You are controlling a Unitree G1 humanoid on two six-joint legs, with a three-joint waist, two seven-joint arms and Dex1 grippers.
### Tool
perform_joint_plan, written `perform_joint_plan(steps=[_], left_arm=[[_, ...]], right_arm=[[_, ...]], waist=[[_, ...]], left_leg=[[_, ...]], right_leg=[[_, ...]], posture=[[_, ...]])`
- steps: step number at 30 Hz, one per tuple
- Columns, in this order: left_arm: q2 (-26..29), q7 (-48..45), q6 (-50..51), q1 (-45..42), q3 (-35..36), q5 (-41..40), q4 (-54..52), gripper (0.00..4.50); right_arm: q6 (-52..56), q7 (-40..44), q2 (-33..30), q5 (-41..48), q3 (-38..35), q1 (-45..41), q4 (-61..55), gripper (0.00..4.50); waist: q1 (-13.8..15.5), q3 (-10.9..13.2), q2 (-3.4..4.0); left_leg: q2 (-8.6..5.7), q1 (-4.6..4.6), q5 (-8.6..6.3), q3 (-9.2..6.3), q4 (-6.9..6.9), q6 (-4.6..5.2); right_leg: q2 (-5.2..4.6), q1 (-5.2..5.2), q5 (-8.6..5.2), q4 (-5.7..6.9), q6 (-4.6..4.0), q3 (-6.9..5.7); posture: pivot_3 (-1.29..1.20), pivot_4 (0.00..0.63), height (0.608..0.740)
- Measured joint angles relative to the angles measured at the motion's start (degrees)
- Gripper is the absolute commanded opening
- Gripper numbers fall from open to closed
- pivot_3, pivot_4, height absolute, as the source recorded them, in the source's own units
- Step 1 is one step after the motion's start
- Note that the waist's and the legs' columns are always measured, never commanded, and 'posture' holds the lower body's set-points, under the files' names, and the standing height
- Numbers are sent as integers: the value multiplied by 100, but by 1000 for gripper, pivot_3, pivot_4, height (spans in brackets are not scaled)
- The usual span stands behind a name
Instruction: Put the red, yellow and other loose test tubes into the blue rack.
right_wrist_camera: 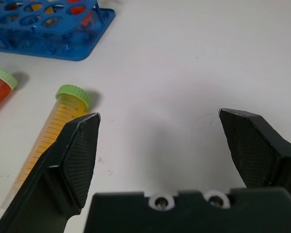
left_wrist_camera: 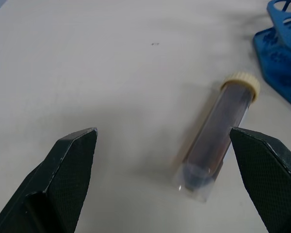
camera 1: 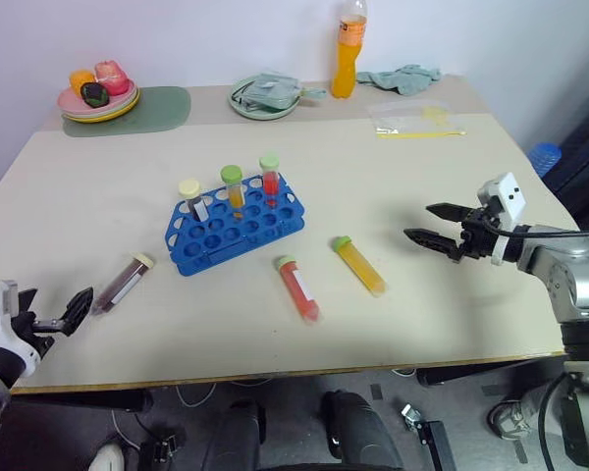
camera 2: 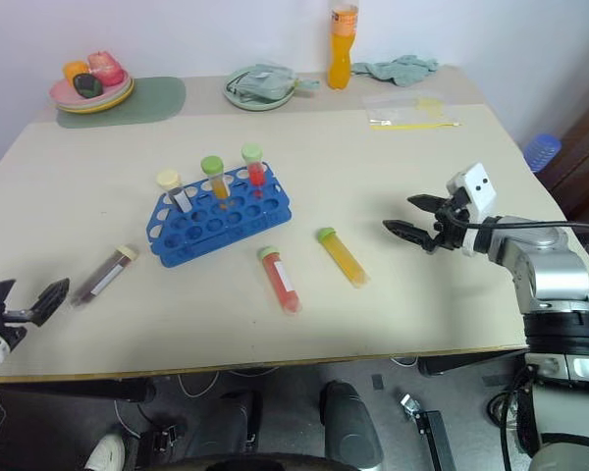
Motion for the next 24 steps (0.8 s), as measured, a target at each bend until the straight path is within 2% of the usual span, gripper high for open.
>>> perform_joint_plan(steps=[7, 13, 19, 24], left_arm=[[-22, 151, 4, -66, 0, -19, -79, 4482], [61, 94, -2, -378, -196, -51, -164, 4482], [273, -400, -112, -661, -1187, -122, -675, 4482], [440, -856, -156, -915, -2185, -98, -706, 4482]], right_arm=[[21, -186, 54, -225, 162, -74, 9, 4329], [442, -587, 107, -339, 258, -149, -107, 4329], [1591, -927, -23, -376, 512, -336, -1102, 4329], [3024, -963, -126, 173, 484, -341, -2338, 4329]], waist=[[6, 0, 0], [3, 0, 0], [10, 0, 2], [18, 0, 2]], left_leg=[[0, -4, 0, -1, 5, 1], [0, -6, 0, -1, 7, 1], [-1, -11, 0, -4, 9, 1], [-1, -18, -1, -9, 14, 2]], right_leg=[[0, 0, 0, 0, 1, 0], [1, -1, 4, 1, 5, -1], [2, -3, 6, 1, 8, -1], [4, -4, 8, 2, 12, -3]], posture=[[0, 150, 740], [0, 150, 740], [0, 150, 740], [0, 150, 740]])
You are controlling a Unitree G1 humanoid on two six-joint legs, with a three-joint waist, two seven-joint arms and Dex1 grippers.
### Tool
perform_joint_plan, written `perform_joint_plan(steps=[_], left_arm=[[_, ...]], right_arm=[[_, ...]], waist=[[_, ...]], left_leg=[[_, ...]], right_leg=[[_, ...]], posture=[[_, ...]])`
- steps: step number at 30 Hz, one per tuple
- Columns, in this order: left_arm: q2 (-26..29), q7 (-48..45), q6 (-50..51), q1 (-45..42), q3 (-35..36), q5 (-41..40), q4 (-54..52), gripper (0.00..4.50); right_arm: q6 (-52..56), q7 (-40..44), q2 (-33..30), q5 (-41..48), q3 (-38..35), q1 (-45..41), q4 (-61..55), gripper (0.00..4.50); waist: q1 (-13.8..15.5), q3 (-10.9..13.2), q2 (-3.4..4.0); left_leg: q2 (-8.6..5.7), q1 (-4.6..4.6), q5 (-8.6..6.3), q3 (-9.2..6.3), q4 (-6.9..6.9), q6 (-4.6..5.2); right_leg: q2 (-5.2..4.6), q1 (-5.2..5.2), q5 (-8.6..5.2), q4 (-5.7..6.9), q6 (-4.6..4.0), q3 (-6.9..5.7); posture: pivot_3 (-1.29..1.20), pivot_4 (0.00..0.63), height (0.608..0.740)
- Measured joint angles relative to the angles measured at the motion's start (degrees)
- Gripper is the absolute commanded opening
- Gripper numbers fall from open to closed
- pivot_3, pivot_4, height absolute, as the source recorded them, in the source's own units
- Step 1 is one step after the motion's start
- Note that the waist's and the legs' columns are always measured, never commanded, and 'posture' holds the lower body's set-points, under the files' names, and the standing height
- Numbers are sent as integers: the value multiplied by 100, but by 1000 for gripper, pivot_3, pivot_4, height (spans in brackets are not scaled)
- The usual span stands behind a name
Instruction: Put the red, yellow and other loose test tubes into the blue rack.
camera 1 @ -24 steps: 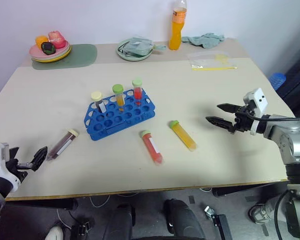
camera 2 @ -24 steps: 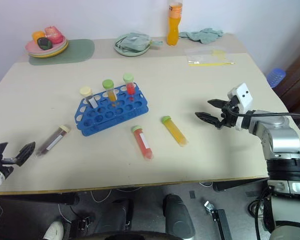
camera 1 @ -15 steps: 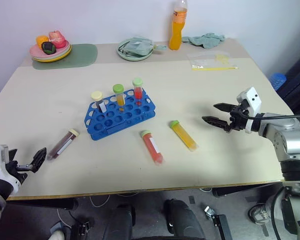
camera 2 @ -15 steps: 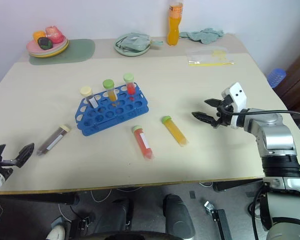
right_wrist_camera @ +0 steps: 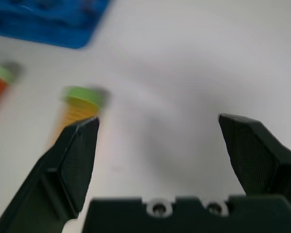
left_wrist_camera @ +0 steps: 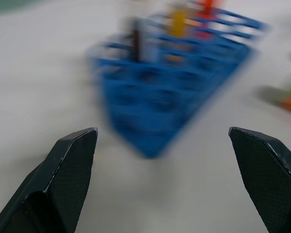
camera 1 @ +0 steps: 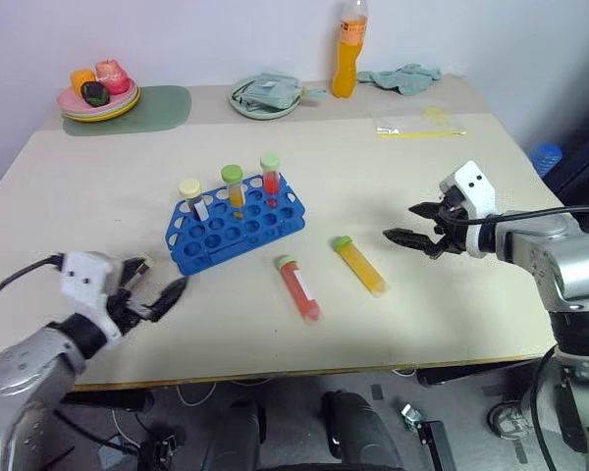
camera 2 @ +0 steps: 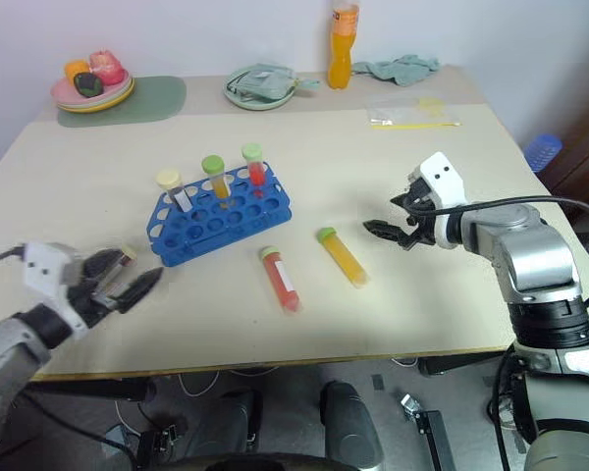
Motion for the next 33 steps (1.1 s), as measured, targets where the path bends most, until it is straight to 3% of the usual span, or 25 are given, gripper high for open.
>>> perform_joint_plan(steps=[7, 11, 15, 19, 26, 31, 33], left_arm=[[232, -457, -146, -334, -728, 152, 137, 4482], [323, -663, -353, -177, -885, 367, 261, 4482], [381, -868, -544, 35, -899, 473, 367, 4482], [437, -1093, -846, 140, -865, 611, 615, 4482], [602, -1320, -1267, 422, -788, 975, 935, 4482], [488, -1298, -1312, 556, -783, 997, 914, 4482], [439, -1273, -1328, 575, -790, 998, 861, 4482]], right_arm=[[1819, -330, -8, 688, 36, -204, -1083, 4329], [3043, -654, 861, 1378, 9, -933, -1386, 4329], [3348, -1384, 1157, 2037, 220, -1182, -1344, 4329], [3353, -2928, 1595, 3118, 463, -1377, -278, 4329], [3352, -6615, 2442, 5843, 847, -2290, 1911, 4329], [2630, -9041, 2370, 8204, 1737, -2581, 2250, 4329], [2315, -9688, 2464, 8692, 1996, -2539, 2252, 4329]], waist=[[-11, -1, 1], [-47, 0, 2], [30, -1, 1], [9, -2, 0], [-59, -1, 2], [-49, -2, 1], [-59, -2, 1]], left_leg=[[0, -15, -2, -1, 7, 4], [6, -21, -2, -2, 7, 4], [1, -43, -2, -8, 11, 4], [-2, -49, -2, 2, 18, 4], [1, -62, -1, 12, 14, 5], [3, -61, -1, 9, 19, 5], [3, -61, -1, 10, 21, 6]], right_leg=[[0, -13, 0, 0, 0, -2], [9, -29, 5, 17, 4, -2], [1, -39, 4, 12, 2, -8], [-5, -48, 4, 12, 0, -3], [-2, -105, 5, 82, 2, 9], [-4, -100, 4, 86, 0, 7], [1, -101, 4, 87, 1, 7]], posture=[[0, 150, 740], [0, 150, 740], [0, 150, 740], [0, 150, 740], [0, 150, 740], [0, 150, 740], [0, 150, 740]])
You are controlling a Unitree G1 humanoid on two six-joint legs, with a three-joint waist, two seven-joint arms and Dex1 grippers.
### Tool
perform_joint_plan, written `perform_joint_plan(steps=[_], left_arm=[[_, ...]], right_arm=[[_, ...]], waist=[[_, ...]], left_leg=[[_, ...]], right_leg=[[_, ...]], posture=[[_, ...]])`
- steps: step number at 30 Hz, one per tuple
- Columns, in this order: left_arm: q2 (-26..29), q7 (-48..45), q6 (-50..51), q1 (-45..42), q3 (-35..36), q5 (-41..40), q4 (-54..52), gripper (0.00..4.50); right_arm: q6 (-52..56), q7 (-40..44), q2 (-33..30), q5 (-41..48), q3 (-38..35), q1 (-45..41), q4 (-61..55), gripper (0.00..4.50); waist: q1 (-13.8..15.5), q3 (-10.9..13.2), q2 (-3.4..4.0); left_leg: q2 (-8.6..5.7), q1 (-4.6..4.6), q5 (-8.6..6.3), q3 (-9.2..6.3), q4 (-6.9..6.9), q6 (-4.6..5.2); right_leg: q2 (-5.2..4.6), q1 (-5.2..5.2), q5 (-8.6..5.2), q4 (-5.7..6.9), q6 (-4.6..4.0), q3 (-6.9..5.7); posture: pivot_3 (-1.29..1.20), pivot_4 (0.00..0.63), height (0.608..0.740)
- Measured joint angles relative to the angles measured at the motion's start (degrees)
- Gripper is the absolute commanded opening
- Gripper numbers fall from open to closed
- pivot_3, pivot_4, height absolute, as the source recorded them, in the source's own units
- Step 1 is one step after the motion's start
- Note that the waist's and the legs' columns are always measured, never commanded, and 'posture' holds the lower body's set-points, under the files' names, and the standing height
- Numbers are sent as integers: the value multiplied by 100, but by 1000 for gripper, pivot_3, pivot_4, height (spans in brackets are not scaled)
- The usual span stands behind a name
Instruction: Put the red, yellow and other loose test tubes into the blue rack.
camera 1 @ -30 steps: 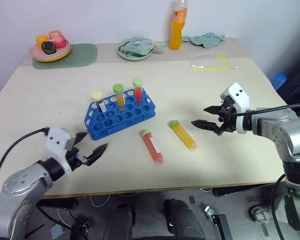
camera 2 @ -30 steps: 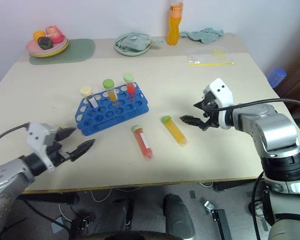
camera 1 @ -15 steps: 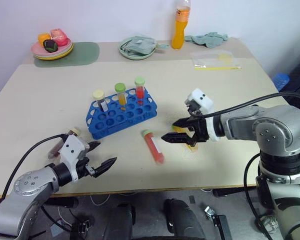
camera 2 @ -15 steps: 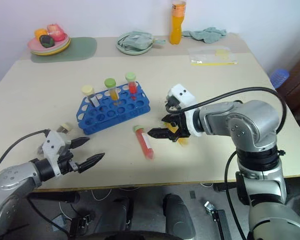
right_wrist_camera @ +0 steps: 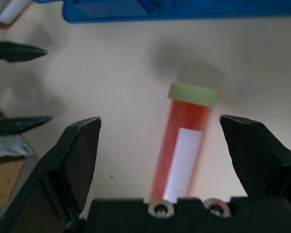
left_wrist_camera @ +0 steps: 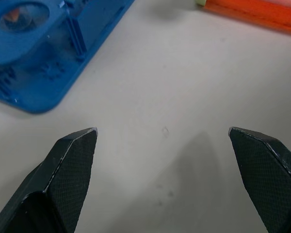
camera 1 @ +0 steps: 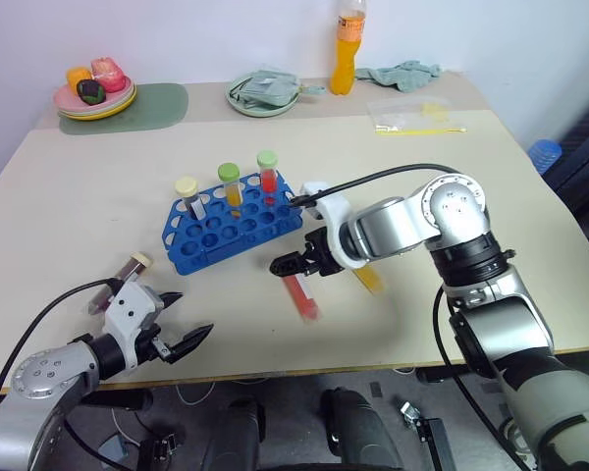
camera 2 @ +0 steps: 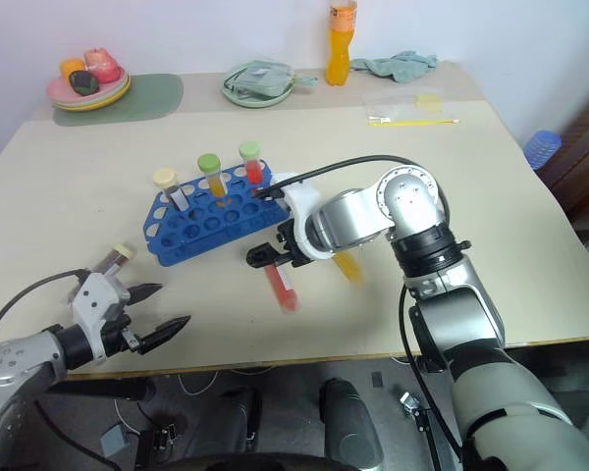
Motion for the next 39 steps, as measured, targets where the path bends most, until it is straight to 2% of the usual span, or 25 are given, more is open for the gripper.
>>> perform_joint_plan(steps=[9, 12, 17, 18, 21, 23, 26, 28, 29, 31, 33, 35, 39], left_arm=[[-12, 74, -10, 50, 1, 1, -111, 4482], [-13, 81, -10, 87, 2, -1, -124, 4500], [-13, 98, -10, 93, 2, -2, -127, 4500], [-13, 107, -10, 78, 2, -2, -128, 4500], [-13, 126, -10, 35, 2, -3, -128, 4500], [-13, 132, -9, 22, 15, -6, -128, 4500], [-36, 178, -5, -1, 95, -25, -147, 4500], [-132, 209, 6, 5, 235, -123, -178, 4500], [-161, 222, 8, 15, 277, -149, -184, 4500], [-211, 272, 14, -20, 293, -190, -207, 4500], [-331, 362, 2, -99, 260, -196, -249, 4500], [-477, 481, -61, -320, 191, -146, -248, 4500], [-843, 757, -327, -705, 124, -57, -238, 4500]], right_arm=[[-479, -1802, 696, 171, 47, 369, 258, 4329], [-531, -2185, 805, 176, -47, 421, 257, 3553], [-520, -2449, 921, 179, -160, 546, 247, 967], [-520, -2497, 976, 179, -170, 548, 243, 724], [-474, -2403, 1029, 174, -228, 548, 242, 711], [-402, -1879, 1046, 154, -310, 481, 177, 711], [-453, -250, 753, -371, -521, 47, -757, 711], [-1145, 1450, 321, -1742, -707, -122, -2008, 711], [-1447, 2017, 158, -2245, -735, -114, -2337, 711], [-2742, 3462, -265, -3934, -291, 280, -2895, 711], [-4129, 4442, -248, -5554, 286, 980, -2775, 711], [-5078, 4888, 208, -6619, 591, 1455, -2135, 711], [-6307, 5047, 1061, -7729, 503, 1582, -1070, 711]], waist=[[5, -2, 2], [5, -3, 1], [-3, -3, 2], [-9, -3, 2], [-9, -3, 3], [-8, 0, 7], [6, 4, 14], [35, 0, 7], [41, -5, 0], [34, -18, -17], [12, -21, -21], [-28, -16, -15], [-57, -16, -14]], left_leg=[[2, 1, 0, -3, -1, 0], [2, 1, 0, -4, -1, 0], [3, 2, 0, -3, -2, 0], [4, 3, 0, -4, -3, 0], [4, 2, 0, -4, -2, 0], [4, 1, 0, -3, -2, 0], [4, -2, -1, -5, -3, 1], [4, -5, -2, -12, -4, 3], [4, -3, -3, -15, -4, 5], [2, 6, -3, -10, -4, 4], [2, 11, -2, -3, -3, 4], [3, 11, 0, 7, -2, -1], [6, 11, 3, 2, -3, -5]], right_leg=[[4, -1, 0, 3, 0, 0], [5, -1, 0, 3, 0, 0], [7, -1, 0, 3, -1, 0], [10, -1, 0, 3, -1, 0], [10, -1, 0, 3, -1, 0], [10, -2, 0, 3, 0, -1], [12, -6, -1, 1, 0, -4], [12, -3, -3, -9, 4, -12], [10, 4, -4, -13, 5, -16], [7, 13, -4, -18, 5, -15], [7, 17, -4, -18, 5, -10], [10, 0, -1, 4, 3, 3], [13, -6, 2, 16, -1, 3]], posture=[[0, 150, 740], [0, 150, 740], [0, 150, 740], [0, 150, 740], [0, 150, 740], [0, 150, 740], [0, 150, 740], [0, 150, 740], [0, 150, 740], [0, 150, 740], [0, 150, 740], [0, 150, 740], [0, 150, 740]])
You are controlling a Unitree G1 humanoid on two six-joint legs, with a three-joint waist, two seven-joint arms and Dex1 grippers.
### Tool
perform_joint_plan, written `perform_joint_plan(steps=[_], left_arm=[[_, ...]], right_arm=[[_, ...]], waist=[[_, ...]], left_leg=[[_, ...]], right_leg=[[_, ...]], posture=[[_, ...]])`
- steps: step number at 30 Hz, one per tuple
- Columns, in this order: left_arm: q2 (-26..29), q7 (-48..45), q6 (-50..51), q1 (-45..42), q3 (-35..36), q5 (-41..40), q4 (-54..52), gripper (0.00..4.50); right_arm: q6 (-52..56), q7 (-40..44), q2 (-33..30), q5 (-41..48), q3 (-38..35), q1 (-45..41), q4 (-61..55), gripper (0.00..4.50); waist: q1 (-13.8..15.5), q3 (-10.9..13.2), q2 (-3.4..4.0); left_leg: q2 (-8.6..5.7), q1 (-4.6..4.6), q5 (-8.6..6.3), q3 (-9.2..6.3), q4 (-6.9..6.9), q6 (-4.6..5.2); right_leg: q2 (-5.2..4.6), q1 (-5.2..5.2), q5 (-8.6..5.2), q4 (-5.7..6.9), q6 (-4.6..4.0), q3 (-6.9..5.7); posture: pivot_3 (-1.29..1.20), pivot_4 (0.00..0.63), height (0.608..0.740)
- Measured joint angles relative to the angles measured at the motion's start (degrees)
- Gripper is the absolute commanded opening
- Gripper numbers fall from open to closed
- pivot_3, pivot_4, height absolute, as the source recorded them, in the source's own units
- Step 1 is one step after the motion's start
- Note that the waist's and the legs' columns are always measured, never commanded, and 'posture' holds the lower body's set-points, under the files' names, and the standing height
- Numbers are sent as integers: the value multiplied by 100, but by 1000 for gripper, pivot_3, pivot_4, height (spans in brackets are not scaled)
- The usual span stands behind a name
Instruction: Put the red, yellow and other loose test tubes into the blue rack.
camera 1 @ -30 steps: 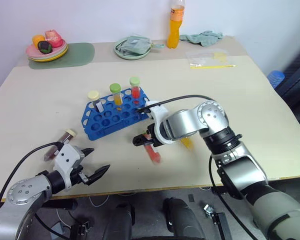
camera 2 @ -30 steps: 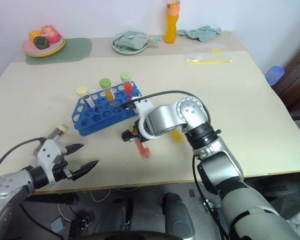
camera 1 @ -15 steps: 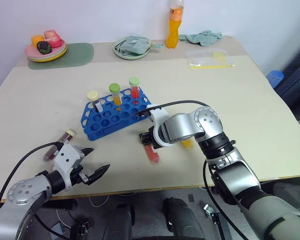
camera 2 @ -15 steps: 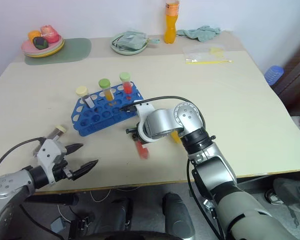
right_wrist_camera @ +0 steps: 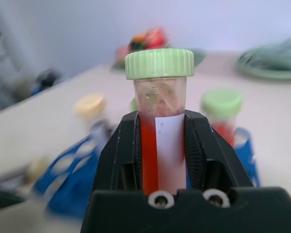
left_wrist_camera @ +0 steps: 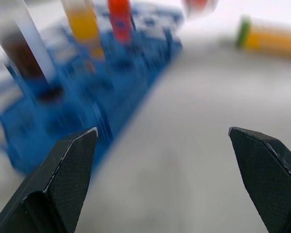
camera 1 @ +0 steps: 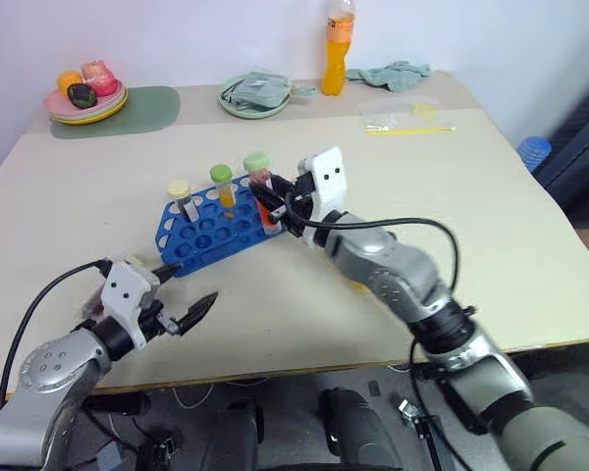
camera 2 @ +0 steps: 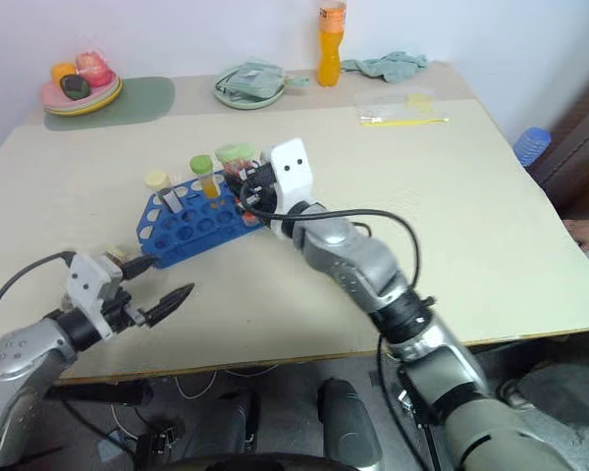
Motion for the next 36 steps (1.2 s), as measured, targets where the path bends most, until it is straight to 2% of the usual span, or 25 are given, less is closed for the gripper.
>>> perform_joint_plan(steps=[3, 11, 26, 36], left_arm=[[-295, 188, -297, -137, -152, 111, 3, 4500], [-356, 299, -391, -87, -480, 278, -30, 4500], [-342, 266, -413, -100, -480, 277, -80, 4500], [-341, 222, -433, -193, -481, 279, -73, 4500]], right_arm=[[-850, 133, 510, -723, -253, -2, 699, 711], [-1594, 410, 1112, -1640, -698, 2, 1759, 711], [-1708, 659, 1402, -2321, -1263, 177, 2088, 711], [-2371, 686, 1627, -2647, -1433, 174, 2635, 711]], waist=[[37, -1, -2], [70, 0, 0], [66, 0, 1], [59, 0, 0]], left_leg=[[-4, -2, 0, 2, -1, 0], [-5, -1, 0, -1, -1, -1], [-5, 0, 0, -2, -1, -1], [-5, 5, 1, -2, 0, -2]], right_leg=[[-10, 1, 0, -5, 1, 1], [-9, 2, 0, -3, 1, 0], [-7, 2, 0, -2, 1, -1], [-6, 5, 0, 2, 1, -1]], posture=[[0, 150, 740], [0, 150, 740], [0, 150, 740], [0, 150, 740]])
